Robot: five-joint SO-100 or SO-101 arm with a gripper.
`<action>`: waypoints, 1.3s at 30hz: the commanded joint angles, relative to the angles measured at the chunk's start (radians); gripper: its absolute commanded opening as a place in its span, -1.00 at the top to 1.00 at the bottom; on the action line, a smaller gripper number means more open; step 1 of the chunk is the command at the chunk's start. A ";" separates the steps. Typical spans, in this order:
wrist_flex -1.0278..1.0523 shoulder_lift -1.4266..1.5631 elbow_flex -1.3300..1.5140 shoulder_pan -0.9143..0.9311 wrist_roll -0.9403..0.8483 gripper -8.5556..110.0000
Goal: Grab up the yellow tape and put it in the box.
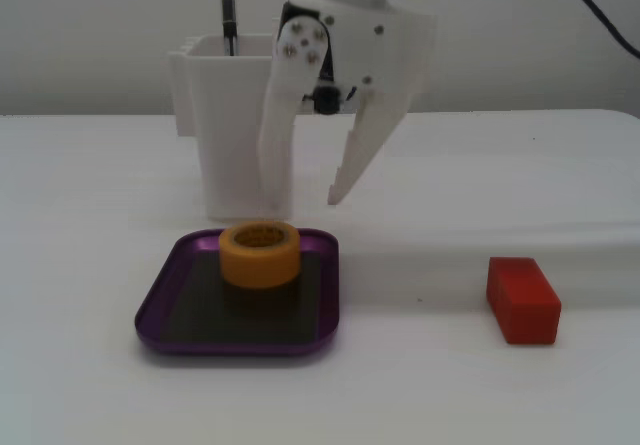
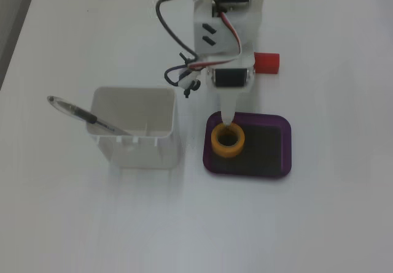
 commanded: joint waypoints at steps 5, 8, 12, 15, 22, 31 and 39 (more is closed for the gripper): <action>0.242 0.385 -0.143 -0.052 -0.008 0.64; 0.307 0.525 -0.101 -0.040 0.005 0.64; 0.318 0.698 0.072 -0.037 0.005 0.64; 0.313 0.836 0.270 -0.031 -0.002 0.64; 0.087 1.177 0.844 0.044 -0.006 0.64; -0.193 1.651 1.460 0.104 -0.002 0.64; -0.192 2.056 1.752 0.103 0.009 0.64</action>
